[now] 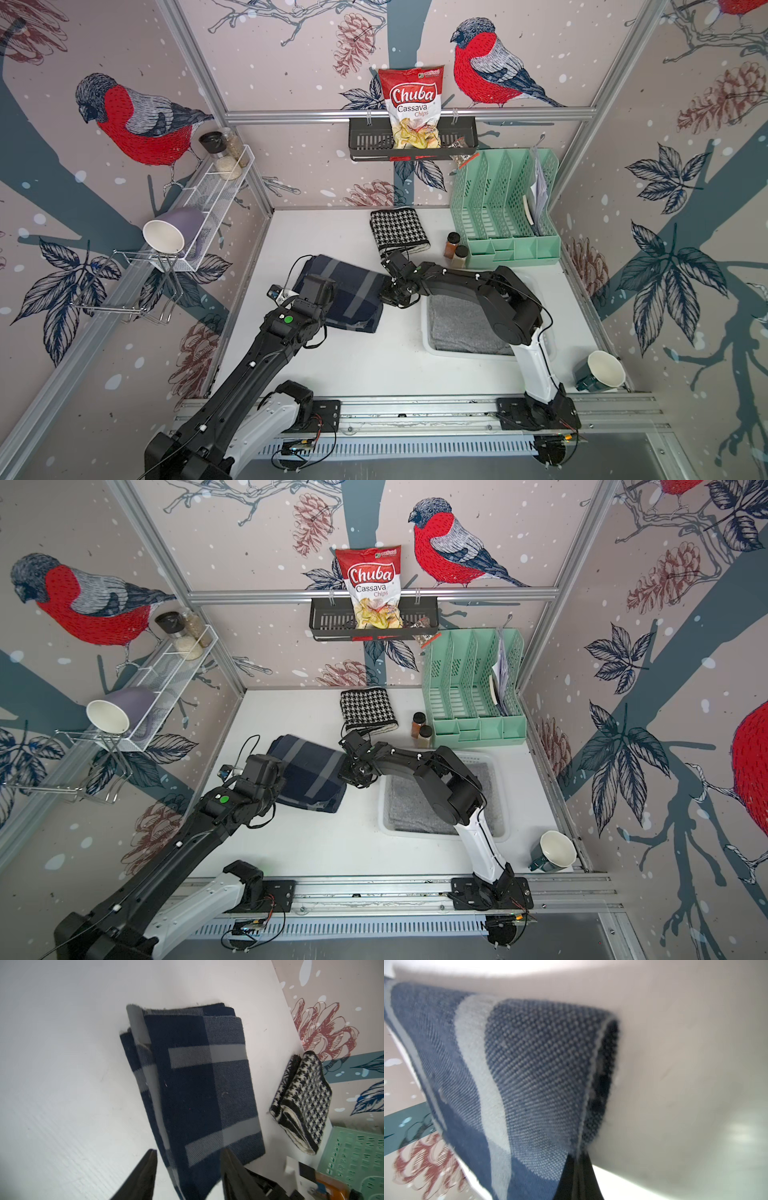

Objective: Put the folded scarf in the basket
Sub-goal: Move the scarf to the center of the board, then pick up the scarf at the center of the board.

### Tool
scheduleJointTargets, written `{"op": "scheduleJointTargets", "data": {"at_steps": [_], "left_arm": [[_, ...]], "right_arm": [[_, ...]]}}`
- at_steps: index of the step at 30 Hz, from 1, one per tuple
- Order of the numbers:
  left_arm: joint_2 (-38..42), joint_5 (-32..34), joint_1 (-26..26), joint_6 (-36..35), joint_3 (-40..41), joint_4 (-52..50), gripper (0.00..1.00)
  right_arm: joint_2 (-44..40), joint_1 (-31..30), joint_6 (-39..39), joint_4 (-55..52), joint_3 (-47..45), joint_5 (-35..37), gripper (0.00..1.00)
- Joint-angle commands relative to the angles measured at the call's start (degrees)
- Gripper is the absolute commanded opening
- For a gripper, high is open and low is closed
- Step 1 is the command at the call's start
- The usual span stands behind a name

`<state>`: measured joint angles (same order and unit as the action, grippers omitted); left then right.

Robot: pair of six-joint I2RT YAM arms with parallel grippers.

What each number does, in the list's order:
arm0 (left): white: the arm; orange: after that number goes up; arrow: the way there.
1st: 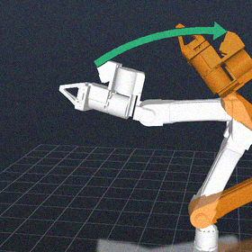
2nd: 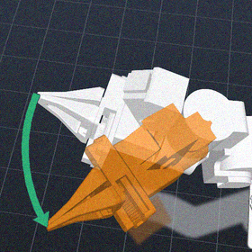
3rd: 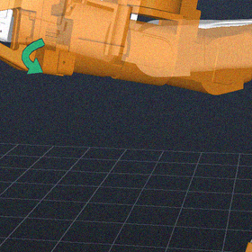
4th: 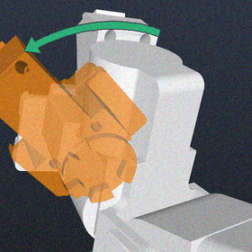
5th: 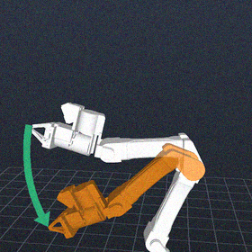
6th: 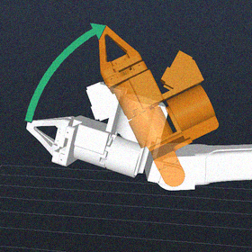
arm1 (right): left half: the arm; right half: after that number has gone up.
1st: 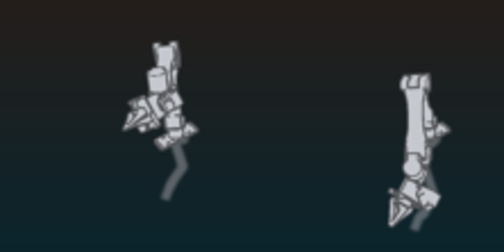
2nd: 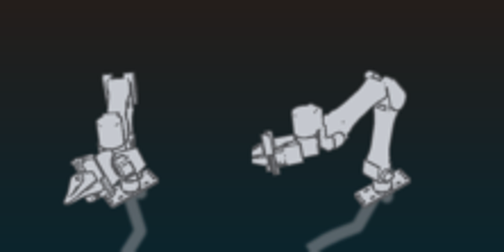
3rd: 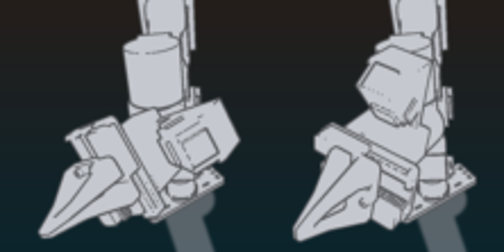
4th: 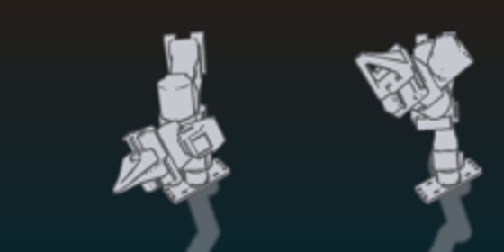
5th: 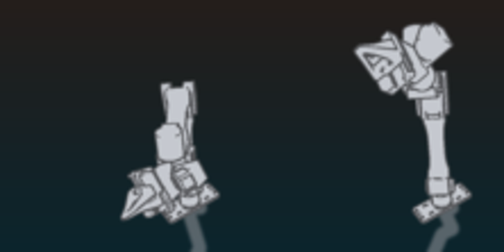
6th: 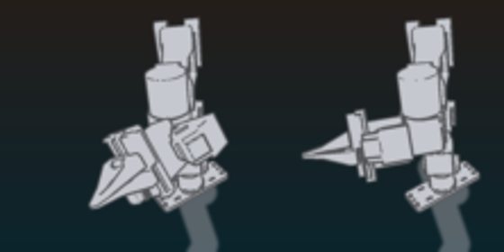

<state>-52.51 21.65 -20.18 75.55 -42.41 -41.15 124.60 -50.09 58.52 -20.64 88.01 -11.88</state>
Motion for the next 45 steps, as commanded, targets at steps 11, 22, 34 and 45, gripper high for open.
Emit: {"op": "scheduleJointTargets", "data": {"at_steps": [11,22,34,45], "left_arm": [[-22.81,-16.40,24.27,-28.15,-6.03,15.46,0.68],[-46.33,-21.95,26.07,-38.14,-18.84,18.37,0.65],[-47.01,-28.51,26.18,-39.62,-13.25,24.08,0.63],[-44.68,-34.12,26.18,-36.58,-6.76,29.29,0.42]], "right_arm": [[3.82,7.03,-17.30,-15.51,6.16,5.85,0.00],[0.23,7.15,-15.23,-13.17,4.35,3.85,0.37],[-0.46,7.19,-13.92,-8.83,3.02,-1.21,0.76],[3.18,6.02,-12.29,-5.76,3.02,-6.75,0.75]]}}
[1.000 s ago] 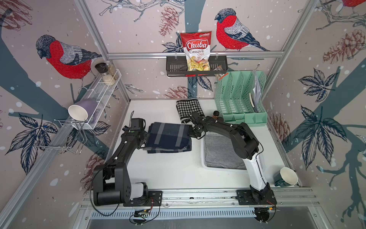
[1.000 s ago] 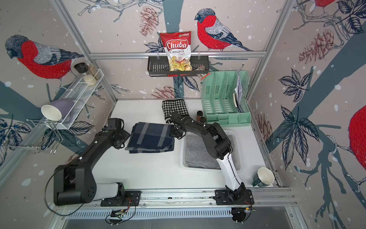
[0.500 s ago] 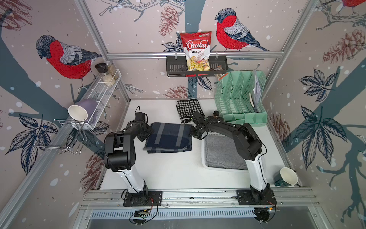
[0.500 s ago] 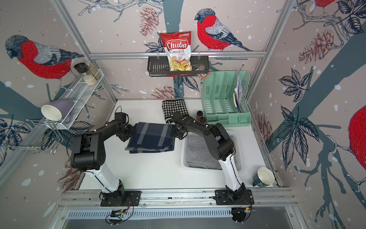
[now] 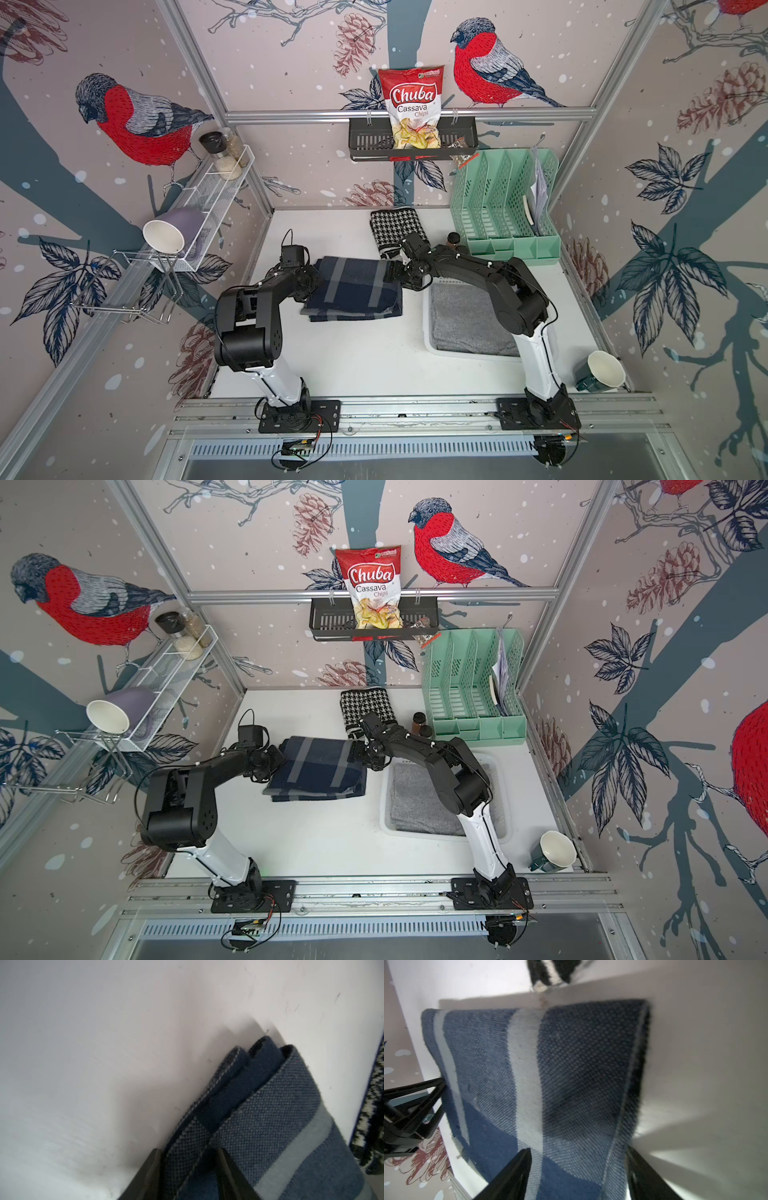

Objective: Put the folded scarf in the basket
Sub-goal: Pick up the scarf at the center of the board.

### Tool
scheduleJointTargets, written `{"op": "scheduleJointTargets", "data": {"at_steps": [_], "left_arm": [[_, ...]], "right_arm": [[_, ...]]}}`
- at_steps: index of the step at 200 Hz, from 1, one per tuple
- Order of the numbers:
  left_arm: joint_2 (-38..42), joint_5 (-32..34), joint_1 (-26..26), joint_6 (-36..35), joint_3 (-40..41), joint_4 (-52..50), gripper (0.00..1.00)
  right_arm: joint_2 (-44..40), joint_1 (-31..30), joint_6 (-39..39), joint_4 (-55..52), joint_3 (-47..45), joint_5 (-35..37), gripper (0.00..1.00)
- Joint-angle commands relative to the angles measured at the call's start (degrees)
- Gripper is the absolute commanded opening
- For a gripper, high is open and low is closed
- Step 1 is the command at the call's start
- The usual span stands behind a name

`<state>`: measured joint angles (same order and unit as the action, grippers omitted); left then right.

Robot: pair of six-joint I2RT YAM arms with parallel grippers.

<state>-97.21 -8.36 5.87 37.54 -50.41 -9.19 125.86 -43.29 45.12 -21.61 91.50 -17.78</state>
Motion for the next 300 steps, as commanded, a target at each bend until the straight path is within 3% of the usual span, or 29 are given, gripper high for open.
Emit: {"op": "scheduleJointTargets", "data": {"at_steps": [1,59,78,99,156,181,195,219,250,277,300], "left_arm": [[0.56,-4.33,0.17,1.56,1.67,-2.44,0.41],[3.85,-7.16,0.11,2.97,3.06,-1.29,0.22],[4.04,-8.25,0.16,3.44,3.54,-0.59,0.08],[4.31,-10.33,0.07,4.20,4.82,1.51,0.00],[6.96,-10.67,-0.03,4.74,6.14,1.08,0.00],[7.30,-5.69,-0.04,4.14,4.40,-4.17,0.00],[7.26,-2.77,-0.05,3.44,3.53,-6.74,0.18],[5.33,0.61,-0.05,1.71,2.02,-9.67,0.40],[3.54,-0.04,-0.12,0.39,3.11,-8.57,0.54],[2.44,-3.59,-0.13,0.50,5.24,-4.24,0.53],[1.62,-7.26,-0.41,1.56,6.68,-1.49,0.38]], "right_arm": [[2.24,-1.07,1.26,-5.02,-0.14,-0.85,0.75],[2.12,-2.22,1.51,-7.53,0.23,1.86,0.73],[1.93,-2.22,1.65,-7.14,-0.49,1.96,0.66],[2.01,-2.49,1.72,-6.89,-0.71,2.77,0.53],[1.69,-2.59,1.54,-7.81,0.49,4.86,0.15],[1.70,-2.67,1.55,-8.36,0.95,5.73,0.09],[1.75,-2.59,1.46,-8.58,1.04,6.05,0.09],[2.06,-2.59,1.13,-8.86,1.29,5.87,0.06],[2.62,-2.42,0.52,-9.25,1.92,5.48,0.04],[2.94,-2.49,0.36,-9.34,2.19,5.17,0.03],[3.01,-2.57,0.40,-9.20,2.03,4.78,0.02]]}}
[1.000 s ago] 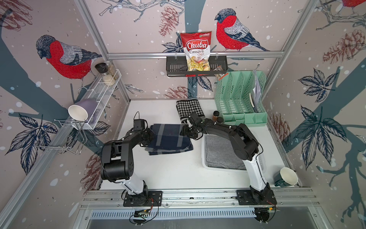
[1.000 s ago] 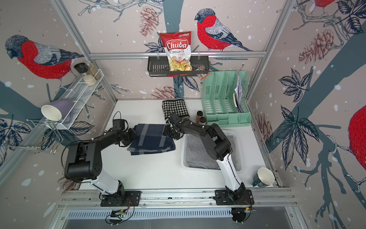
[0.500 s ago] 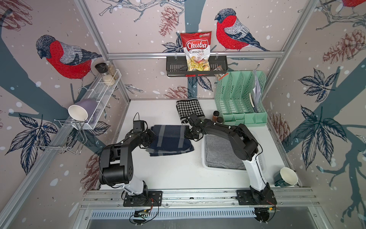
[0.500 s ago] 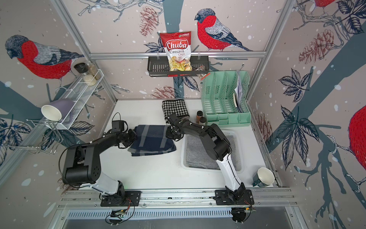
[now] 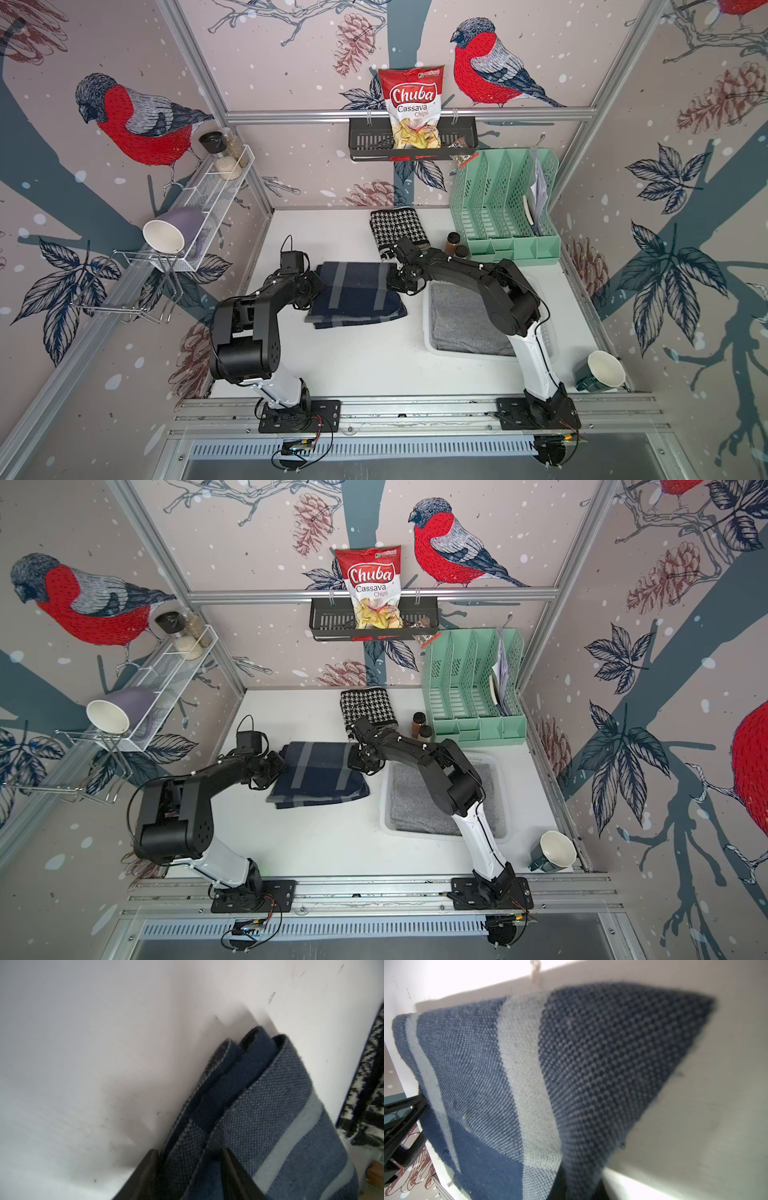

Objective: Put the folded scarf in the basket
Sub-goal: Pick up the scarf at the center of the board.

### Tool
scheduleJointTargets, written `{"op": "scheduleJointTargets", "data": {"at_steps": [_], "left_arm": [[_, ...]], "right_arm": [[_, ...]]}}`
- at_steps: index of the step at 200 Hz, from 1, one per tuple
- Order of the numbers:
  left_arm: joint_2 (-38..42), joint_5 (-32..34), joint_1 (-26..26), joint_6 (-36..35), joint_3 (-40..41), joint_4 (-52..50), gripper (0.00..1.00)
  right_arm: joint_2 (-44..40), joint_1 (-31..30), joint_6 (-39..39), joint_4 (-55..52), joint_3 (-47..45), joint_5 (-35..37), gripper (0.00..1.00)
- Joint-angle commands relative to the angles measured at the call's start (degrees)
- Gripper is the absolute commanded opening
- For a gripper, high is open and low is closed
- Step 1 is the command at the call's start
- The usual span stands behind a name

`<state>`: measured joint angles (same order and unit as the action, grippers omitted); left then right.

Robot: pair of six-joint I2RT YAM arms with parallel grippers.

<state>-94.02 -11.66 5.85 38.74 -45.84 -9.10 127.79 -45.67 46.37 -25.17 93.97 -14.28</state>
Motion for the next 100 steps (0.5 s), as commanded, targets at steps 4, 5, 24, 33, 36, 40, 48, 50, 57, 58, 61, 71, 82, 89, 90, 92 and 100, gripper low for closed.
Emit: {"op": "scheduleJointTargets", "data": {"at_steps": [4,5,24,33,36,40,48,50,57,58,61,71,82,89,90,92,100], "left_arm": [[-1.29,-4.33,-0.55,0.61,2.47,-1.03,0.33],[-1.23,-4.42,-0.52,0.71,2.63,-0.93,0.32],[1.02,-6.58,-0.79,2.73,4.77,1.69,0.14],[2.38,-7.23,-0.98,3.54,5.42,2.35,0.07],[2.87,-7.50,-0.97,3.73,5.47,2.48,0.05],[3.43,-7.78,-1.09,4.03,5.65,2.61,0.02],[4.56,-8.37,-1.23,4.64,5.86,2.88,0.00],[4.79,-8.49,-1.26,4.78,5.86,2.87,0.00],[5.84,-8.73,-1.44,5.19,5.96,2.73,0.00],[5.98,-8.77,-1.44,5.28,6.00,2.71,0.00],[6.44,-8.80,-1.48,5.43,5.99,2.61,0.00],[7.98,-8.61,-1.66,6.01,5.96,2.04,0.00],[9.62,-8.10,-1.78,6.65,5.75,1.05,0.00],[10.64,-8.02,-1.85,6.92,5.55,0.32,0.00],[10.75,-8.02,-1.87,6.99,5.53,0.23,0.00],[11.06,-8.03,-1.89,7.10,5.49,0.10,0.00],[12.21,-7.94,-2.06,7.39,5.29,-0.59,0.00]], "right_arm": [[0.92,-0.27,-0.77,-5.54,-0.37,1.20,0.02],[0.95,-0.33,-0.76,-5.52,-0.37,1.19,0.01],[0.43,-0.86,-0.67,-5.43,-0.32,1.26,0.00],[-0.04,-1.28,-0.67,-5.42,-0.24,1.49,0.00],[-0.20,-1.39,-0.67,-5.49,-0.22,1.61,0.00],[-0.47,-1.53,-0.67,-5.50,-0.24,1.77,0.00],[-1.02,-1.82,-0.42,-5.56,-0.30,2.21,0.00],[-1.11,-1.86,-0.36,-5.52,-0.33,2.30,0.00],[-1.77,-2.03,-0.06,-5.51,-0.46,2.75,0.00],[-1.77,-2.03,-0.06,-5.51,-0.46,2.75,0.00],[-2.05,-2.15,0.07,-5.51,-0.50,2.97,0.00],[-3.00,-2.27,0.43,-5.72,-0.62,3.67,0.00],[-3.95,-2.58,0.69,-6.09,-0.42,4.28,0.00],[-4.49,-2.80,0.81,-6.49,-0.21,4.71,0.00],[-4.57,-2.82,0.82,-6.57,-0.20,4.80,0.00],[-4.76,-2.88,0.78,-6.76,-0.09,4.90,0.00],[-5.32,-3.09,0.86,-7.23,0.15,5.43,0.00]]}}
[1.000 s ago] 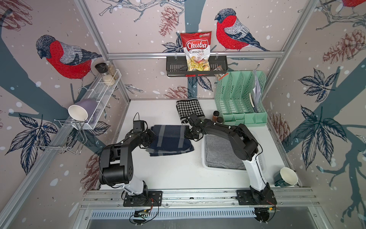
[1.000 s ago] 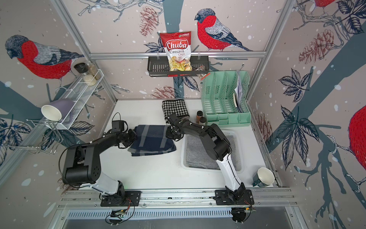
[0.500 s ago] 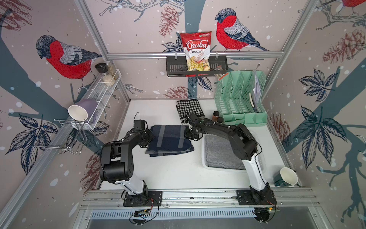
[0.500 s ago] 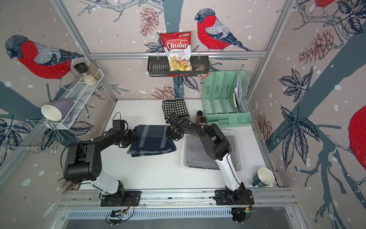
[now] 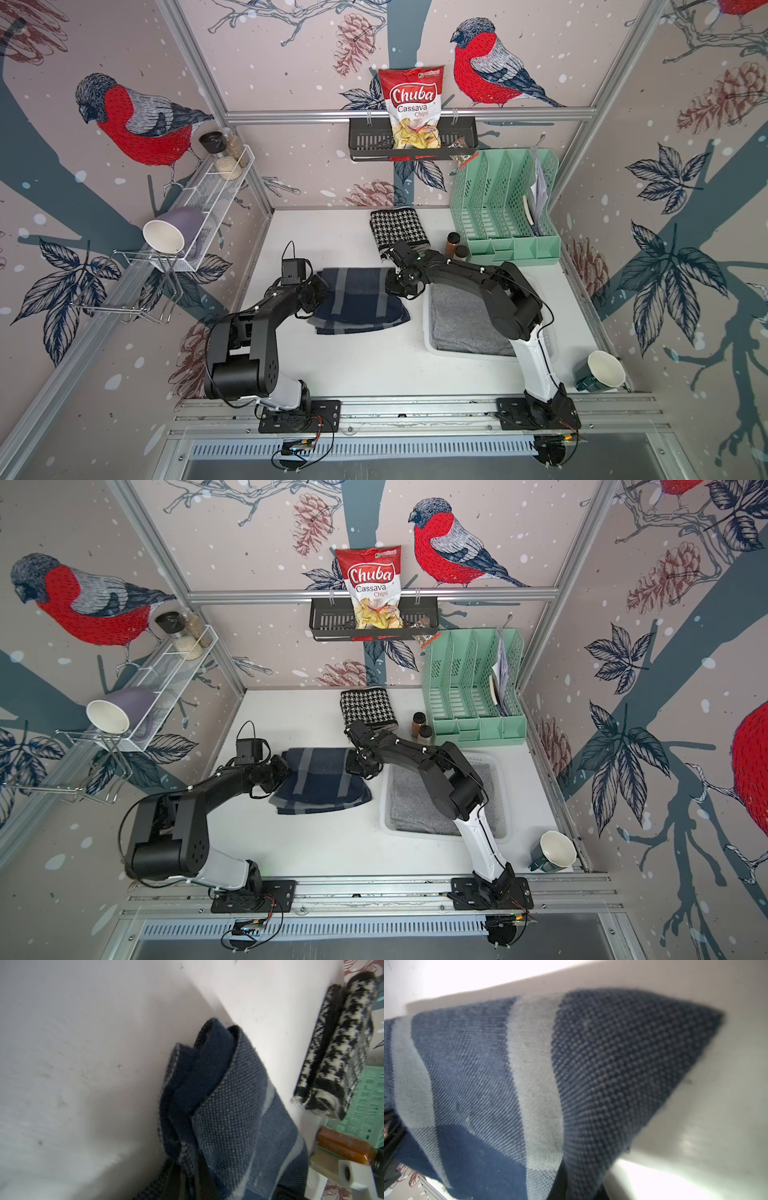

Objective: Put the folded scarf in the basket
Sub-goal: Pick up the scarf at the center of the board, then place the scarf in the basket.

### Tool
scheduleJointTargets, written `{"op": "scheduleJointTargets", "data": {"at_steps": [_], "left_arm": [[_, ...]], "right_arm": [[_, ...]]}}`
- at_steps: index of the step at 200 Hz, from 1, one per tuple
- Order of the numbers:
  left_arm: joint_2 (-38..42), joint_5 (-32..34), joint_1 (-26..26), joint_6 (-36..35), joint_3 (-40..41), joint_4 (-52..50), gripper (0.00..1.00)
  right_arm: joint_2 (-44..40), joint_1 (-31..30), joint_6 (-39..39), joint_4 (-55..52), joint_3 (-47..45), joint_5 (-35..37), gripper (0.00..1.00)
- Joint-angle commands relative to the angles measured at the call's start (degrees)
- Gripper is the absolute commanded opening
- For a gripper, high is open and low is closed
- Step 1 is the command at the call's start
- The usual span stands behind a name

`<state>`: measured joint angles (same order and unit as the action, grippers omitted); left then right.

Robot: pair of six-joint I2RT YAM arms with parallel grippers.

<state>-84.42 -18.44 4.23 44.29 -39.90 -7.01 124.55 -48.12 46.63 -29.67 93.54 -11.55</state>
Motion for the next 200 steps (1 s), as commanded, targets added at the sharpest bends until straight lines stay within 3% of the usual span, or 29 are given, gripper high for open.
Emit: {"op": "scheduleJointTargets", "data": {"at_steps": [1,162,200], "left_arm": [[2.74,-1.16,-0.45,1.84,-0.63,-2.72,0.00],[15.37,2.91,-8.91,7.68,-9.43,-19.43,0.00],[15.99,5.45,-14.23,9.76,-15.06,-24.21,0.00]], "right_arm": [[-2.15,-0.69,0.62,-2.83,0.63,2.77,0.00],[-13.48,-1.89,1.27,-7.75,-0.79,4.54,0.00],[-17.78,-1.21,0.77,-10.87,-0.63,5.00,0.00]]}}
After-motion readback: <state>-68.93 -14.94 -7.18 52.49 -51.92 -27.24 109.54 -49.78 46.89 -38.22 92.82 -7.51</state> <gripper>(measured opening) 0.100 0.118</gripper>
